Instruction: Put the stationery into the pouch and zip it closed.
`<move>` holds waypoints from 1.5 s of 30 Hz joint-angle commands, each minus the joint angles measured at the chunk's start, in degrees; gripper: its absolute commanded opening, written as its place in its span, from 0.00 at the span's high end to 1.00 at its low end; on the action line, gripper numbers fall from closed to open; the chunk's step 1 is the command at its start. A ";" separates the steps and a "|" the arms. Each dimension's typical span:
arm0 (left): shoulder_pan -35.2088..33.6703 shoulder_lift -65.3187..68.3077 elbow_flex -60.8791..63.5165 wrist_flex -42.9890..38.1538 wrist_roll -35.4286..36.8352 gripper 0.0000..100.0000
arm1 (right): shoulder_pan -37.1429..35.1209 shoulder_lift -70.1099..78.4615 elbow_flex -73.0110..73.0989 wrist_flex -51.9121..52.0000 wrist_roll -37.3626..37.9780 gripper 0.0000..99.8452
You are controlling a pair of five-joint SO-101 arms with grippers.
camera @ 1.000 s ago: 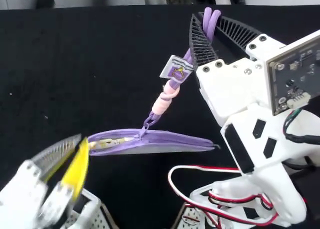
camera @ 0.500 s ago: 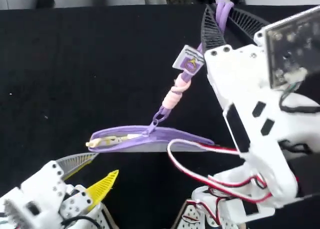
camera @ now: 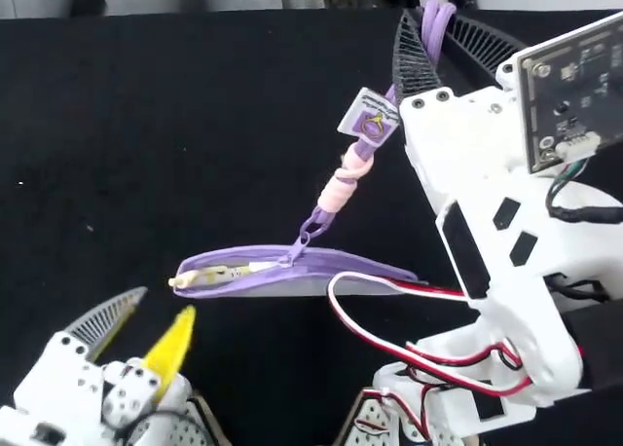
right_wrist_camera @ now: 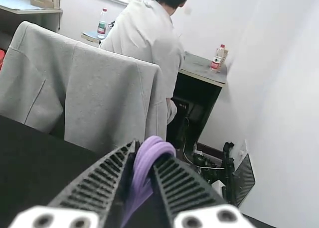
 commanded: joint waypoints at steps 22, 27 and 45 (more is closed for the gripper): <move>6.02 0.18 8.84 -7.47 -3.16 0.82 | 0.70 -0.92 -1.36 -0.44 -0.44 0.99; 6.02 0.18 8.40 -7.12 -3.16 0.82 | 0.79 -0.92 -1.36 -0.44 -0.26 0.99; 24.13 0.53 8.92 -7.47 -3.16 0.82 | 0.70 -0.66 -1.36 -0.62 -0.35 0.99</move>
